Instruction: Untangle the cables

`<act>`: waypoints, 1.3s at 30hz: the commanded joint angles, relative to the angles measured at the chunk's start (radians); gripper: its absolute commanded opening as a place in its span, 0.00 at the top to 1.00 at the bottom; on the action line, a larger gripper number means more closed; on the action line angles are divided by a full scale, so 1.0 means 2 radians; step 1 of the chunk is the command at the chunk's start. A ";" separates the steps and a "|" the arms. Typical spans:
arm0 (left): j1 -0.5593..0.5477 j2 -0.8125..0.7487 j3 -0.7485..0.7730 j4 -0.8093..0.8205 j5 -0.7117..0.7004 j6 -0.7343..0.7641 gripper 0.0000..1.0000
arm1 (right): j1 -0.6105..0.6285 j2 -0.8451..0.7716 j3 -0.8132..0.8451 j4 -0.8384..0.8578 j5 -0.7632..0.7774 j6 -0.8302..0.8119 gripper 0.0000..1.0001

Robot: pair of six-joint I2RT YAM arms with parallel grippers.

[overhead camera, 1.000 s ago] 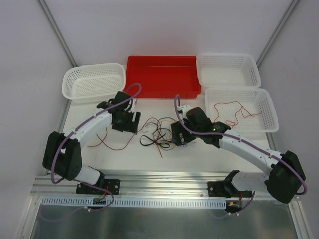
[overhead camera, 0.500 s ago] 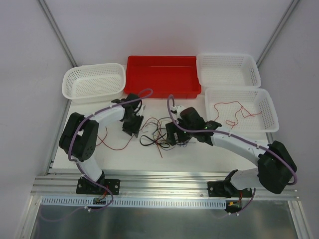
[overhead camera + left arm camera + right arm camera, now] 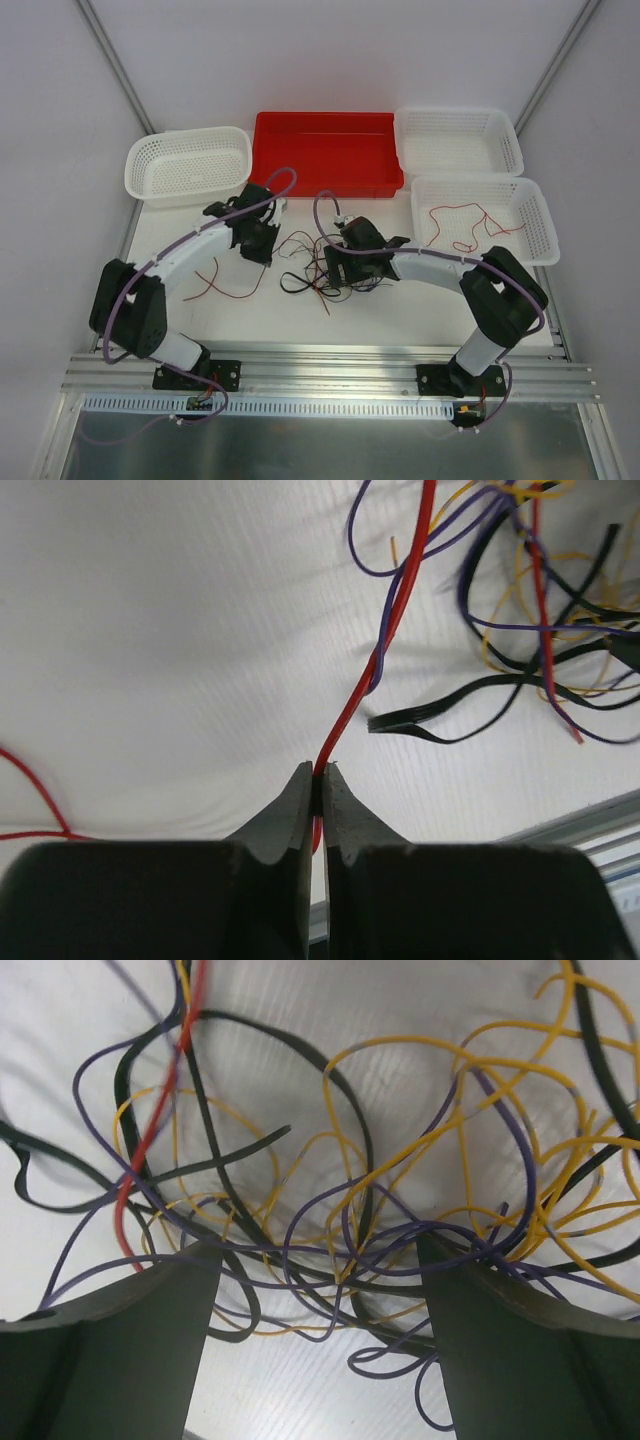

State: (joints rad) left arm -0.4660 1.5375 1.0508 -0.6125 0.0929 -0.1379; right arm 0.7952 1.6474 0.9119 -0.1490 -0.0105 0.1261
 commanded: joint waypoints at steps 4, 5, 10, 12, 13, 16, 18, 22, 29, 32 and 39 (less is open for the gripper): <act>0.001 -0.154 0.018 -0.064 -0.039 -0.013 1.00 | -0.018 0.018 0.014 -0.031 0.050 0.045 0.20; 0.007 -0.167 0.024 -0.071 -0.044 -0.015 1.00 | -0.022 0.020 0.010 -0.031 0.044 0.047 0.20; 0.042 -0.234 0.091 -0.133 -0.118 -0.017 1.00 | -0.046 0.022 0.000 -0.036 0.034 0.052 0.23; 0.057 -0.247 0.116 -0.150 -0.140 -0.011 1.00 | -0.056 0.021 -0.006 -0.036 0.031 0.056 0.24; 0.063 -0.249 0.143 -0.167 -0.170 -0.006 1.00 | -0.060 0.021 -0.008 -0.036 0.028 0.056 0.24; 0.079 -0.249 0.198 -0.199 -0.214 0.002 1.00 | -0.072 0.020 -0.018 -0.035 0.022 0.061 0.25; 0.089 -0.242 0.222 -0.213 -0.255 0.007 1.00 | -0.079 0.017 -0.023 -0.034 0.018 0.064 0.25; 0.119 -0.232 0.280 -0.230 -0.299 0.013 1.00 | -0.085 0.013 -0.027 -0.035 0.014 0.065 0.25; 0.169 -0.206 0.344 -0.248 -0.342 0.010 1.00 | -0.092 0.005 -0.031 -0.038 0.013 0.064 0.25; 0.203 -0.199 0.367 -0.251 -0.359 0.014 1.00 | -0.095 0.000 -0.038 -0.038 0.011 0.064 0.25; 0.257 -0.175 0.394 -0.250 -0.373 0.008 1.00 | -0.105 -0.008 -0.050 -0.037 0.010 0.064 0.25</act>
State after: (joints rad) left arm 0.0219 1.1694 1.7969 -1.1049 -0.5972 -0.1333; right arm 0.6033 1.6169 0.8635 -0.1162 -0.0059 0.2466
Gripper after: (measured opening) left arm 0.017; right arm 0.751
